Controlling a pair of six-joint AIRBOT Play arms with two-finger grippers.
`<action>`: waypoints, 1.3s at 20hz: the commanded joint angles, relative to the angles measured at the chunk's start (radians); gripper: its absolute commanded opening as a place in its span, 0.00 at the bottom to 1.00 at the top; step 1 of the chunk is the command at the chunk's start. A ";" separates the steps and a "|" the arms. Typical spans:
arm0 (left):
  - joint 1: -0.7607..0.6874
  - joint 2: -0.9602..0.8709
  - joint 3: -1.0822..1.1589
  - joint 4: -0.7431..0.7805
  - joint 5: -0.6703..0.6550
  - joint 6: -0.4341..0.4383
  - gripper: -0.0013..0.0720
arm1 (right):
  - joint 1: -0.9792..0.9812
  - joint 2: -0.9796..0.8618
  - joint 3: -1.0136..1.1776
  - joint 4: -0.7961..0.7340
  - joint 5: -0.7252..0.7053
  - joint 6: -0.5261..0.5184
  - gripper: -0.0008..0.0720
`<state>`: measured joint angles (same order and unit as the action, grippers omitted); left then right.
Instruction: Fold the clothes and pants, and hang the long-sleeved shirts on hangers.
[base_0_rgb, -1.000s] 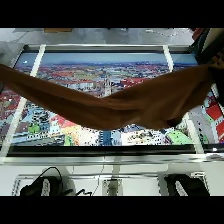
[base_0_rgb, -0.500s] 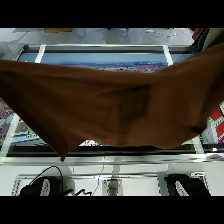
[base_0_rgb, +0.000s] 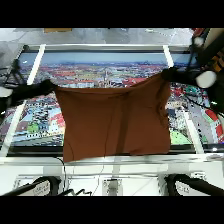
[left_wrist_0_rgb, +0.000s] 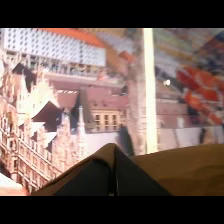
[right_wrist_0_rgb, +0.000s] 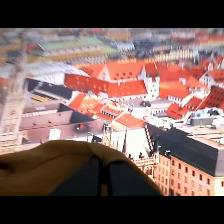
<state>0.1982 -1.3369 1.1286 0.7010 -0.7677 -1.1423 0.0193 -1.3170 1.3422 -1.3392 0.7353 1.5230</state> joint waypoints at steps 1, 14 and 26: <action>-0.043 -0.206 0.059 -0.053 0.183 0.024 0.04 | 0.000 -0.180 0.001 0.000 -0.188 0.013 0.03; -0.091 -0.240 0.071 0.405 -0.105 -0.196 0.04 | -0.156 -0.258 -0.031 -0.016 0.180 0.003 0.03; -0.109 -0.223 0.092 0.401 -0.174 -0.174 0.99 | -0.171 -0.233 -0.064 -0.069 0.329 0.002 0.67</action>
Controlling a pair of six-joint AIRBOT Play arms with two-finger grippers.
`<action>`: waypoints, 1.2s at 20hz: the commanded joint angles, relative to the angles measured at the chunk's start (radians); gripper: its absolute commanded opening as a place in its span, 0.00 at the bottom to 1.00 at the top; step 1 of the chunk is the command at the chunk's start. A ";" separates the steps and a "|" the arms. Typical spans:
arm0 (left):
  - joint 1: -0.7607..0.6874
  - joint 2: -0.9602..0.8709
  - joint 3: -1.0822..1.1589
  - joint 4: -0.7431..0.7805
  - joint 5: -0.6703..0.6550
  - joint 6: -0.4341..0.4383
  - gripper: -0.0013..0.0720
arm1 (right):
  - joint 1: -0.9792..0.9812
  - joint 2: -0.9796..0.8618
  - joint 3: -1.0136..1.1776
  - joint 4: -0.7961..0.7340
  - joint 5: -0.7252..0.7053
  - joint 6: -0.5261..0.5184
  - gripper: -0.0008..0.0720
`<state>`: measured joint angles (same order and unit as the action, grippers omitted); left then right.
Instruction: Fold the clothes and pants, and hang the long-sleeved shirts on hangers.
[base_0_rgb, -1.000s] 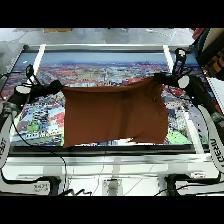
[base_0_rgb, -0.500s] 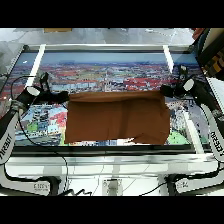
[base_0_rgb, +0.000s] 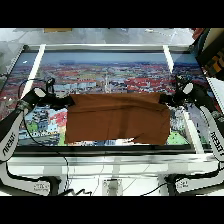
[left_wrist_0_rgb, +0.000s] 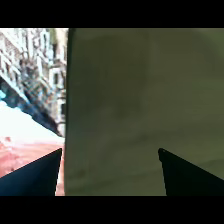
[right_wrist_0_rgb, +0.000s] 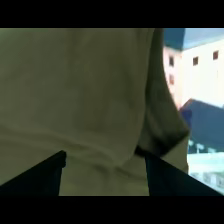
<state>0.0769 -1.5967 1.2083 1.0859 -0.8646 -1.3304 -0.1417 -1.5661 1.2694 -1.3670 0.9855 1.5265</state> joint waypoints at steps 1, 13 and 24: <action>0.027 0.069 0.018 0.034 -0.123 0.014 0.98 | -0.022 0.034 0.013 -0.073 0.128 -0.014 0.53; 0.196 0.444 -0.054 0.305 -0.386 0.031 0.88 | -0.377 0.218 -0.359 0.208 0.561 -0.395 0.51; 0.199 0.443 -0.321 0.302 -0.343 0.037 0.88 | -0.377 0.217 -0.646 0.370 0.323 -0.607 0.51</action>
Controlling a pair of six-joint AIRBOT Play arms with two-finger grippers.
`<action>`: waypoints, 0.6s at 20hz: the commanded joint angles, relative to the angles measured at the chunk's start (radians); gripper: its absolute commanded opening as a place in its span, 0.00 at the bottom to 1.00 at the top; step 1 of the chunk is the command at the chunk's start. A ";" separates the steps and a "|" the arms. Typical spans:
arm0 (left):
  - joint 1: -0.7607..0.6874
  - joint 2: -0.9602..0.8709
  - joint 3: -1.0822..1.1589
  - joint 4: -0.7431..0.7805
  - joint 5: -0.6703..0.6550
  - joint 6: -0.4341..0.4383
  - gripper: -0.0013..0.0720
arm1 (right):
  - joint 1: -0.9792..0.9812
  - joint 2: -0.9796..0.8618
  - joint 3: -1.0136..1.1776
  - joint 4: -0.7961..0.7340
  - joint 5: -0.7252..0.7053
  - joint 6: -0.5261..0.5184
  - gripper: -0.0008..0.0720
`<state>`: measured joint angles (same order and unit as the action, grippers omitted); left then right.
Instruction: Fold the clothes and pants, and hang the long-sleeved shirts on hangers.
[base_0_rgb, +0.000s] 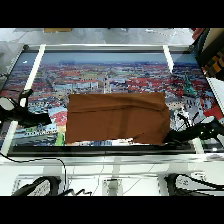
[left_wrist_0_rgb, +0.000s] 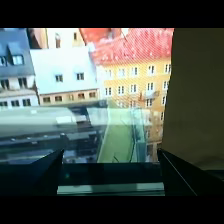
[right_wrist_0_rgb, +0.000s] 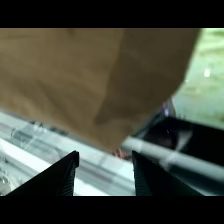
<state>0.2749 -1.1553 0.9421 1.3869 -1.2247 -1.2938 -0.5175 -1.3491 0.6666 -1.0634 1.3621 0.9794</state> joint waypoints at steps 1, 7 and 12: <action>0.001 0.001 -0.067 0.000 0.021 0.000 0.88 | -0.001 0.000 -0.051 0.070 -0.054 -0.073 0.52; 0.001 0.001 -0.124 0.001 0.031 0.000 0.87 | -0.001 0.001 -0.076 0.132 -0.034 -0.174 0.37; 0.001 0.001 -0.139 0.000 0.030 0.000 0.87 | -0.001 0.019 -0.075 0.178 -0.011 -0.198 0.23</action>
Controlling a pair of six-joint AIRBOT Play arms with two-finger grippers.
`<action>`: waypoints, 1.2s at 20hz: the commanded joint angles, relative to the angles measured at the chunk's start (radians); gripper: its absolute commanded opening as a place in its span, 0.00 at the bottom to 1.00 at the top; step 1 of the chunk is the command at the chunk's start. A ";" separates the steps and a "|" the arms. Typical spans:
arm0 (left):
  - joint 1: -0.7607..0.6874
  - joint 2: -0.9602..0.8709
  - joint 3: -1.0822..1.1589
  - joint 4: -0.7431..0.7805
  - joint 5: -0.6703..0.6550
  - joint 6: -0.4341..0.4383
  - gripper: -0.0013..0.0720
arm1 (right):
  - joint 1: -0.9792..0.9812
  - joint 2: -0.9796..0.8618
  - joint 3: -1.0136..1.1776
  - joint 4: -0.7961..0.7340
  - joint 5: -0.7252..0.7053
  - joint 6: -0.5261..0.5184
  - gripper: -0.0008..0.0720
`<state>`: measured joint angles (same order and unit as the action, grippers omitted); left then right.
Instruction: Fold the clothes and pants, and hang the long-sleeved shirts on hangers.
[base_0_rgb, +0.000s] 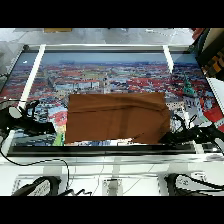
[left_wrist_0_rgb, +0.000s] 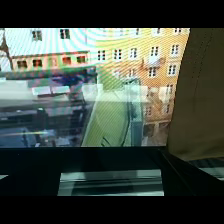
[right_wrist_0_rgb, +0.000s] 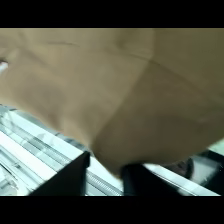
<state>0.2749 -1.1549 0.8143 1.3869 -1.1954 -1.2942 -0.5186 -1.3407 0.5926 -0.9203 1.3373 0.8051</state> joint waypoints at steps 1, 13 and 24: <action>0.001 0.000 -0.015 0.000 0.001 0.000 0.87 | 0.000 0.020 -0.001 0.037 0.014 -0.025 0.23; 0.002 -0.026 -0.126 -0.319 0.033 0.236 0.58 | 0.000 0.075 -0.001 0.110 0.005 -0.041 0.03; 0.085 -0.192 -0.142 -0.386 -0.066 0.308 0.38 | 0.000 0.074 -0.001 0.109 0.001 -0.041 0.03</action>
<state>0.3473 -1.3277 0.6804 1.0317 -1.2465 -1.0203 -0.5186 -1.2667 0.5915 -0.8108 1.3392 0.7635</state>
